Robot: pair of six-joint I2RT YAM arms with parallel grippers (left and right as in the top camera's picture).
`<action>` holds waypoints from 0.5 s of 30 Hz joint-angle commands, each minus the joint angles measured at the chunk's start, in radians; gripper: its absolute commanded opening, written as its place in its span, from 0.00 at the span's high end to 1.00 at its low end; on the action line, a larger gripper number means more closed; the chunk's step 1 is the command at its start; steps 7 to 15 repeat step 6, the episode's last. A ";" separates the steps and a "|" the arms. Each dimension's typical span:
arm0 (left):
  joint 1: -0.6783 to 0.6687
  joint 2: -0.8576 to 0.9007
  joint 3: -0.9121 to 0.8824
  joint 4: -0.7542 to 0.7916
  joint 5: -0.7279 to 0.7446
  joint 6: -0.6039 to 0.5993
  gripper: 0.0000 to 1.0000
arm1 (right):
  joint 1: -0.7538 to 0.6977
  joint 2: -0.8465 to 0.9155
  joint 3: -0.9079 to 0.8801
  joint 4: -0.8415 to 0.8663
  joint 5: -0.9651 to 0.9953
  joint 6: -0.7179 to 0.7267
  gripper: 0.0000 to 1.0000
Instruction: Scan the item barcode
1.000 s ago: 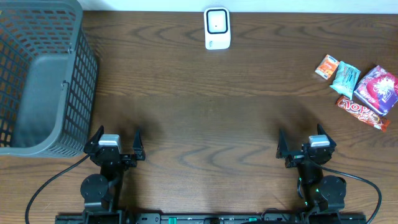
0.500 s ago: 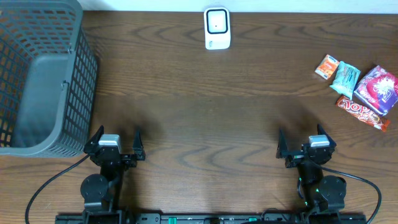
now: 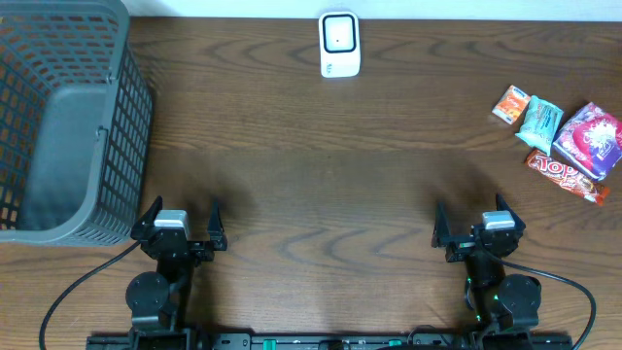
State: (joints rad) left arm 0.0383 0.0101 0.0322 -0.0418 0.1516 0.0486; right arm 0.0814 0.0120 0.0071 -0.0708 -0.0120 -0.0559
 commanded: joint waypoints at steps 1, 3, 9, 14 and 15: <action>0.005 -0.006 -0.028 -0.014 0.019 -0.008 0.02 | -0.011 -0.006 -0.002 -0.004 0.002 -0.009 0.01; 0.005 -0.006 -0.028 -0.014 0.019 -0.008 0.02 | -0.011 -0.006 -0.002 -0.005 0.002 -0.009 0.01; 0.005 -0.006 -0.028 -0.015 0.019 -0.008 0.02 | -0.011 -0.006 -0.002 -0.005 0.002 -0.009 0.01; 0.005 -0.006 -0.028 -0.015 0.019 -0.008 0.02 | -0.011 -0.006 -0.002 -0.005 0.002 -0.009 0.01; 0.005 -0.006 -0.028 -0.015 0.019 -0.008 0.02 | -0.011 -0.006 -0.002 -0.005 0.002 -0.009 0.01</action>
